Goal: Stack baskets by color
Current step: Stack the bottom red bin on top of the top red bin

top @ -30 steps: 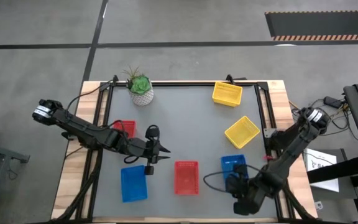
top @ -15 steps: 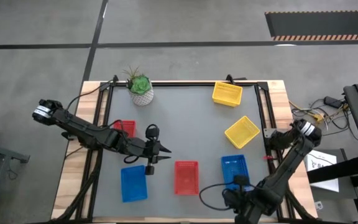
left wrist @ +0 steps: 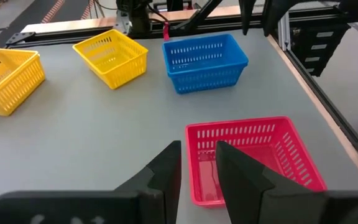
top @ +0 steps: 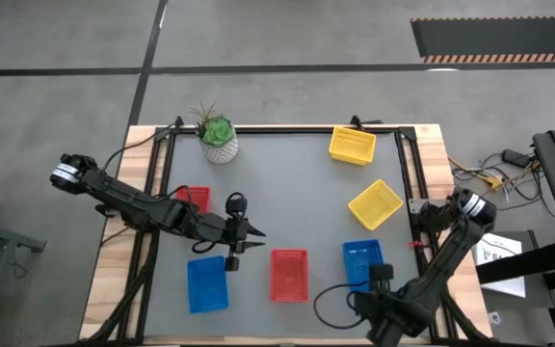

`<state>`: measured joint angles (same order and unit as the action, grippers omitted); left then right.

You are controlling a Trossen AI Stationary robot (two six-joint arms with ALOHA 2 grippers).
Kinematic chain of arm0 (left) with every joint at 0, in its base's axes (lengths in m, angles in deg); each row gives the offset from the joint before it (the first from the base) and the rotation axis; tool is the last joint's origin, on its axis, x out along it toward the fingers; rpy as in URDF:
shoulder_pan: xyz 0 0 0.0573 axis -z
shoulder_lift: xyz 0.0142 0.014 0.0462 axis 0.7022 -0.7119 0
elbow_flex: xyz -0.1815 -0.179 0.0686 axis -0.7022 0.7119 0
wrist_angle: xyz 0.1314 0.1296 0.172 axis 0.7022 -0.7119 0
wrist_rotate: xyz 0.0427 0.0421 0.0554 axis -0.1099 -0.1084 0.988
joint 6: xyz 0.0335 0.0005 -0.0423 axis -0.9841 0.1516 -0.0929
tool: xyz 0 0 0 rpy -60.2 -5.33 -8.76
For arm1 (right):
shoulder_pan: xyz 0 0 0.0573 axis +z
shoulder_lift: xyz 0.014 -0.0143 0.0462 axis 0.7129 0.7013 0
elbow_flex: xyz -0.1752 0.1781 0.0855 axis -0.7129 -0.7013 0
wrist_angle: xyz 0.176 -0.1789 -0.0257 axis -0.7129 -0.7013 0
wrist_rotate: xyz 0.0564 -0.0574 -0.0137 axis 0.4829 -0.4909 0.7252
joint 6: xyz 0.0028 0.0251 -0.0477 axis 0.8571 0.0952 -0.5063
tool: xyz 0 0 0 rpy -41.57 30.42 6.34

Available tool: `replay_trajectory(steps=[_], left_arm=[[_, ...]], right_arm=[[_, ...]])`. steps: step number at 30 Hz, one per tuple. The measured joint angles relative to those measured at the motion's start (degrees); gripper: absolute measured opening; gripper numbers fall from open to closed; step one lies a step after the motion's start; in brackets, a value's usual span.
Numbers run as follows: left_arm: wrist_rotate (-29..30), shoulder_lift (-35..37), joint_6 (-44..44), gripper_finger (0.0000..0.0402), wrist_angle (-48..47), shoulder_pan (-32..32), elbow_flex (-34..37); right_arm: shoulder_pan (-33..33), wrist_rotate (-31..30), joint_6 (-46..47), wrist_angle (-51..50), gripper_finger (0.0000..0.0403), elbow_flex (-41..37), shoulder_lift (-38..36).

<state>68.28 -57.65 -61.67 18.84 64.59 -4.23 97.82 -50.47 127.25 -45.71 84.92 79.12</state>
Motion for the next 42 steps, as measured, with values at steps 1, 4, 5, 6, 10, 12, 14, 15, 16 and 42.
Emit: replay_trajectory(steps=[1, 4, 5, 6, 10, 12, 14, 15, 16, 42], left_arm=[[0.01, 0.0, -0.02, 0.0084, 0.01, 0.0, 0.0], [-0.01, 0.0, -0.02, 0.0084, 0.05, 0.0, 0.0], [-0.01, 0.0, -0.02, 0.0084, 0.07, 0.0, 0.0], [0.0, 0.0, -0.01, 0.0084, 0.07, 0.0, 0.0], [0.01, 0.0, -0.02, 0.0084, 0.12, 0.0, 0.0], [0.0, 0.0, -0.03, 0.0084, 0.14, 0.0, 0.0], [0.01, 0.0, -0.06, 0.0084, 0.22, 0.0, 0.0], [0.01, 0.0, -0.06, 0.0084, 0.25, 0.0, 0.0], [0.01, 0.0, -0.05, 0.0084, 0.22, 0.0, 0.0], [-1.71, -9.26, 1.4, 0.0084, 18.85, 2.23, -1.58]], right_arm=[[0.01, -0.73, 0.02, -0.02, 0.0185, -0.01, -0.26], [0.01, -3.94, 0.0, 0.01, 0.0179, -0.09, -1.46], [-0.02, -5.12, -0.04, 0.05, 0.0177, -0.09, -1.9], [-0.02, -6.51, -0.42, 0.12, 0.0175, -0.09, -2.26], [-0.13, -13.11, -4.44, 2.02, 0.017, -0.09, -3.12], [-0.45, -16.07, -6.67, 3.15, 0.0167, -0.09, -3.41], [-1.06, -17.77, -9.67, 4.57, 0.0164, -0.09, -3.43], [-1.49, -18.18, -11.2, 5.28, 0.0163, -0.09, -3.43], [-1.98, -18.37, -12.83, 6.22, 0.0161, -0.09, -3.43], [-15.42, -21.61, -75.7, 72.1, 0.0103, -29.06, -19.55]])
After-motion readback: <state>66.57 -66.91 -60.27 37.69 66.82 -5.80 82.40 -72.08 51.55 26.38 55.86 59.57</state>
